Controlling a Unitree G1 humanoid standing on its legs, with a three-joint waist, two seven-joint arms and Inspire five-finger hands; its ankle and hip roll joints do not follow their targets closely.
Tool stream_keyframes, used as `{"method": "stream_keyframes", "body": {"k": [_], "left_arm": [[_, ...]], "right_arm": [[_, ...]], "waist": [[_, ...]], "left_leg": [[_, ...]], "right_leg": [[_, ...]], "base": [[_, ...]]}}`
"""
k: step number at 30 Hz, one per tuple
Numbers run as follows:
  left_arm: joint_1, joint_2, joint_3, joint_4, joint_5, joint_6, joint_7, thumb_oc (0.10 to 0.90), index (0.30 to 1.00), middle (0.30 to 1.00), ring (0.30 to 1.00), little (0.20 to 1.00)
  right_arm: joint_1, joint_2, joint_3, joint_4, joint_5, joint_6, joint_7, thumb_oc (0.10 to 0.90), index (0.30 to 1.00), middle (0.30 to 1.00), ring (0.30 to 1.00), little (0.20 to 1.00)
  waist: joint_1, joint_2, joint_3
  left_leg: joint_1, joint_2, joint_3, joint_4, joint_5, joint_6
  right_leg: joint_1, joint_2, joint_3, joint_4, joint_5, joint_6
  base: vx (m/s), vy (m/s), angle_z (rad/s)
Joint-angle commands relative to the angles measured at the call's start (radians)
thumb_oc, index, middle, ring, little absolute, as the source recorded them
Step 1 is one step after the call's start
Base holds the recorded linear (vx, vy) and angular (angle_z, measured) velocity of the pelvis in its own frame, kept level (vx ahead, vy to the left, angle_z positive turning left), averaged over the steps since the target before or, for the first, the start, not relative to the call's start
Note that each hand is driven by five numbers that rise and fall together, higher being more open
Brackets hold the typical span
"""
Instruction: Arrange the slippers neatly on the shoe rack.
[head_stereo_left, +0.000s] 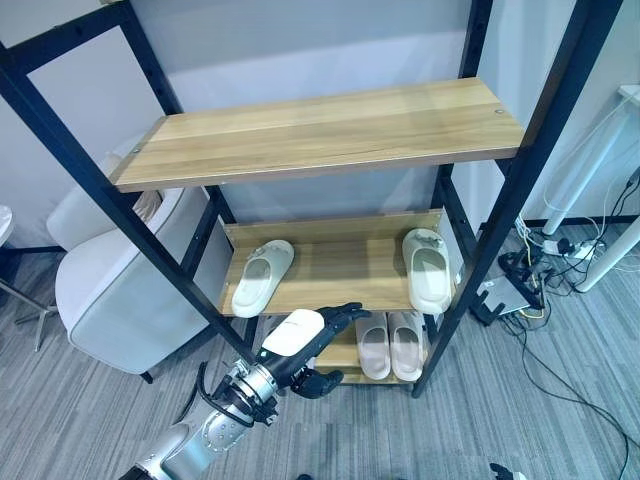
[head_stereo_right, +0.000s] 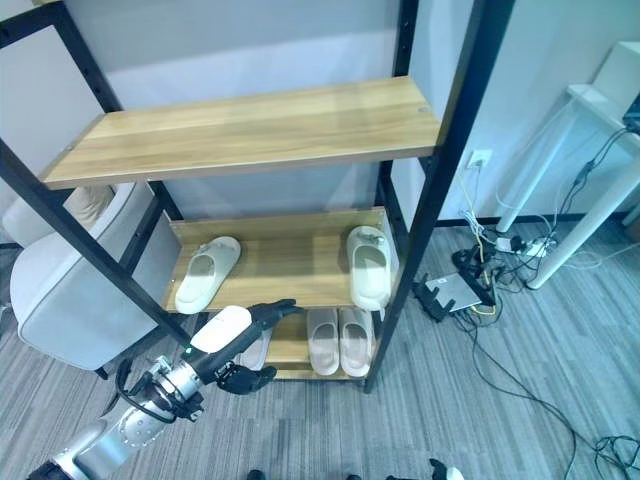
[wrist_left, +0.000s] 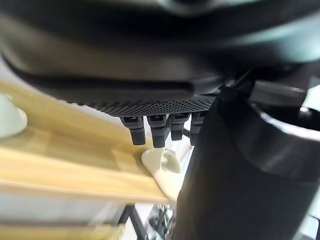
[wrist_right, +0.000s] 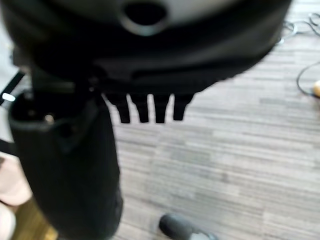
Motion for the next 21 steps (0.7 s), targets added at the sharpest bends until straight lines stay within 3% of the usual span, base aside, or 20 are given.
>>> {"method": "stream_keyframes", "body": {"k": [1,8,12,15,21], "left_arm": [[-0.067,0.064,0.121,-0.122,-0.02,-0.058,0.094,0.8,0.9,0.9,0.9,0.9],[-0.213,0.088,0.114,0.049,0.192,0.029,0.238,0.8,0.9,0.9,0.9,0.9],[-0.263,0.107,0.137,0.11,0.226,0.051,0.292,0.8,0.9,0.9,0.9,0.9],[-0.319,0.169,0.188,0.184,0.25,0.103,0.377,0.8,0.9,0.9,0.9,0.9],[-0.341,0.203,0.262,0.261,0.276,0.171,0.449,0.8,0.9,0.9,0.9,0.9]], "right_arm": [[0.0,0.035,0.018,-0.014,-0.009,-0.022,-0.01,0.8,0.9,0.9,0.9,0.9],[0.022,0.044,0.032,-0.019,0.006,-0.027,0.001,0.8,0.9,0.9,0.9,0.9],[0.03,0.043,0.03,-0.02,0.012,-0.026,0.001,0.8,0.9,0.9,0.9,0.9],[0.048,0.037,0.016,-0.015,0.03,-0.028,0.002,0.8,0.9,0.9,0.9,0.9],[0.07,0.035,0.007,-0.005,0.034,-0.027,-0.002,0.8,0.9,0.9,0.9,0.9]], "waist": [[-0.005,-0.101,-0.046],[-0.027,-0.089,-0.049],[-0.035,-0.079,-0.051],[-0.05,-0.064,-0.049],[-0.061,-0.047,-0.035]], "left_leg": [[-0.002,-0.101,0.022,0.003,-0.113,0.044],[0.011,-0.095,0.017,0.003,-0.115,0.036],[0.009,-0.092,0.026,0.003,-0.115,0.033],[0.001,-0.093,0.04,0.003,-0.123,0.03],[-0.041,-0.098,0.041,0.003,-0.115,0.029]], "right_leg": [[-0.017,-0.038,0.039,0.005,-0.066,0.05],[-0.008,-0.032,0.029,0.005,-0.074,0.048],[-0.015,-0.034,0.032,0.005,-0.072,0.053],[-0.028,-0.036,0.044,0.005,-0.071,0.061],[-0.079,-0.039,0.055,0.005,-0.058,0.063]], "base": [[0.03,-0.059,0.08],[0.03,-0.044,0.02],[0.03,-0.01,-0.01],[0.05,-0.008,-0.06],[0.0,0.009,-0.04]]}}
